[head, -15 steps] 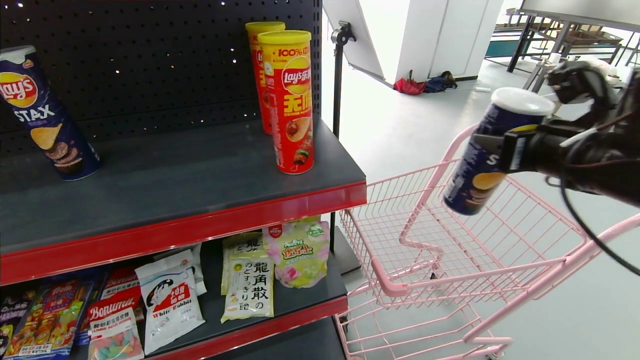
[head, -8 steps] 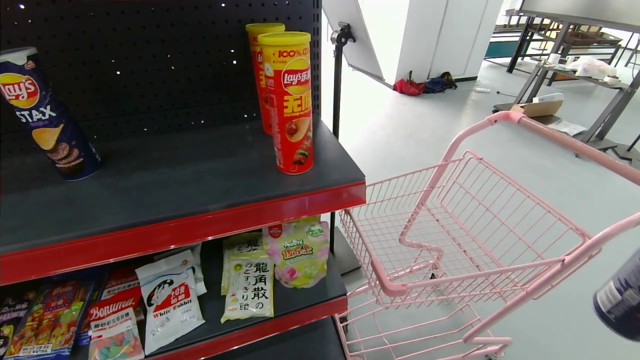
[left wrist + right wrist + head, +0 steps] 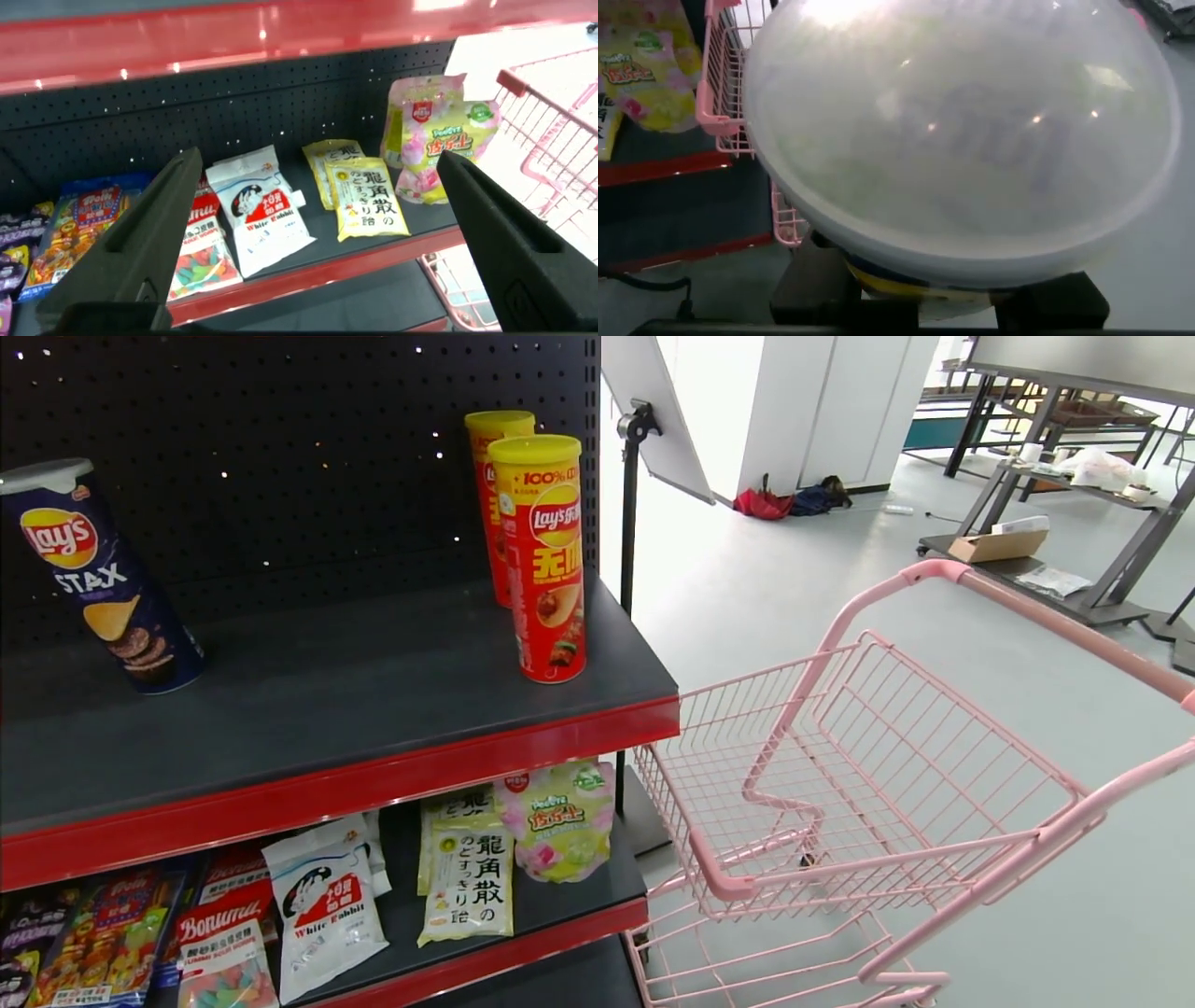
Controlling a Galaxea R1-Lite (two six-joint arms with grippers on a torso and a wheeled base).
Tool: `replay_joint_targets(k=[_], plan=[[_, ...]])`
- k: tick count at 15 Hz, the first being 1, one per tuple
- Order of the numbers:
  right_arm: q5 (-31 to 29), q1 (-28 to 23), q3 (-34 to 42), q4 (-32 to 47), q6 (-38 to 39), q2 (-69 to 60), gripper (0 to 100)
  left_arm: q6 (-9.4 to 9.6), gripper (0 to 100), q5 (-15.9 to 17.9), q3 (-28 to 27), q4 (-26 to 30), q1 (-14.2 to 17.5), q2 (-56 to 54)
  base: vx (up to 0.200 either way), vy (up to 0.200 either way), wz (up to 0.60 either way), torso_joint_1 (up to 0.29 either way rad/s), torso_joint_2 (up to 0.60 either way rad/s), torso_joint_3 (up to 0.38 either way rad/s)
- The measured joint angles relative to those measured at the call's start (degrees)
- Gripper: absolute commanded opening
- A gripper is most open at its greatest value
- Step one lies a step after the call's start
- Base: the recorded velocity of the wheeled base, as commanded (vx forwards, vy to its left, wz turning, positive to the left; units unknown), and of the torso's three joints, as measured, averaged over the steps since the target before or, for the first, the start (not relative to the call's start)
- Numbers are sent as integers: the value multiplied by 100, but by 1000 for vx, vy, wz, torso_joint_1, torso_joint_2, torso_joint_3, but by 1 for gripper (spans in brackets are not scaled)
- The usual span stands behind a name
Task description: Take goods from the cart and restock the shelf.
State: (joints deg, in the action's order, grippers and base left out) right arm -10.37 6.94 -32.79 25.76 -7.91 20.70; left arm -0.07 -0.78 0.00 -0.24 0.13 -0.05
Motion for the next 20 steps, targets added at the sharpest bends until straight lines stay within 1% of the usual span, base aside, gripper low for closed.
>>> replay_joint_targets(k=[6,14,18,20], plan=[[41,28,71,-4,0,-133,0,0,100,0,0,2,2,0,0,0,0,209,-538,-334],[45,33,124,-6,-90,-119,0,0,100,0,0,2,2,0,0,0,0,164,-383,-222],[4,34,124,-30,-235,-89,0,0,100,0,0,0,2,0,0,0,0,43,-100,-57],[-7,22,138,-33,-265,-80,0,0,100,-1,0,2,0,0,0,0,600,5,-5,-2]])
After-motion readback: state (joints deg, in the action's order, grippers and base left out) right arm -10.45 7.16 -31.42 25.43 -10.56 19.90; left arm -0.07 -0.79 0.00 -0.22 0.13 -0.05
